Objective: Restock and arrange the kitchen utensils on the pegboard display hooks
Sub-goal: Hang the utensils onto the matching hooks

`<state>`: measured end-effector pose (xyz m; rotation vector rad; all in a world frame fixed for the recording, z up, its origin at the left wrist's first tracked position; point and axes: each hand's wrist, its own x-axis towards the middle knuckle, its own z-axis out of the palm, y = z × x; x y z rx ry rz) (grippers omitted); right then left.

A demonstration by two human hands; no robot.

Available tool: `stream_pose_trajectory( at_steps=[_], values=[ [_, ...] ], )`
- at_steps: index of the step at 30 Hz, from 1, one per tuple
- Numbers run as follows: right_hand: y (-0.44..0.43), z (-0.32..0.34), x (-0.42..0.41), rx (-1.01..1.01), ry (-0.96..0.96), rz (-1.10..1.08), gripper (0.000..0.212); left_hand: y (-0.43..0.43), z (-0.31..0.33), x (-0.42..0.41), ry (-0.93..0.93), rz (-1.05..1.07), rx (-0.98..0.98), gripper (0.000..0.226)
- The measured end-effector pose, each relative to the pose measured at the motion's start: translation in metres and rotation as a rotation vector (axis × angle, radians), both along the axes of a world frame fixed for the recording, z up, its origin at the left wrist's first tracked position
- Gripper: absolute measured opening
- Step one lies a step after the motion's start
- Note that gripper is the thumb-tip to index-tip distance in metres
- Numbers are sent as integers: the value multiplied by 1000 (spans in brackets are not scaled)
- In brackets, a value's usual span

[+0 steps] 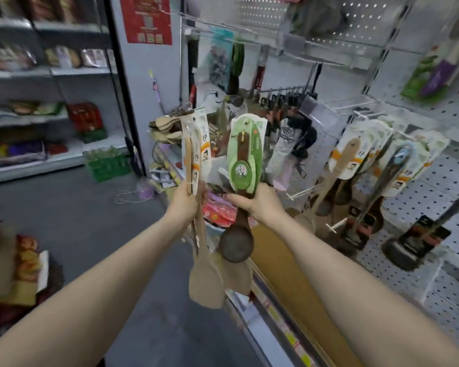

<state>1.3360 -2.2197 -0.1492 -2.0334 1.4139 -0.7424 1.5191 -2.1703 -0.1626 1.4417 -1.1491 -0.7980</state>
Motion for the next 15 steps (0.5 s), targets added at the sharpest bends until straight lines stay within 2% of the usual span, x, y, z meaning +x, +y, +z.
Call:
stream_pose_trajectory(
  at_steps=[3,6,9,11,13,15],
  values=[
    [-18,2,36,27,8,51,50,-8,-3,37,-20,68,9,33],
    [-41,1,67,26,7,73,61,-21,-1,64,58,94,1,33],
    [-75,-2,105,38,-7,129,37,-43,-2,95,83,130,5,32],
    [-102,-3,132,40,-16,177,28,-64,-5,119,90,156,11,31],
    [-131,-6,157,57,-9,206,32,-88,-4,142,106,180,14,28],
    [-163,-6,184,80,1,226,44,-113,1,167,83,222,28,26]
  ],
)
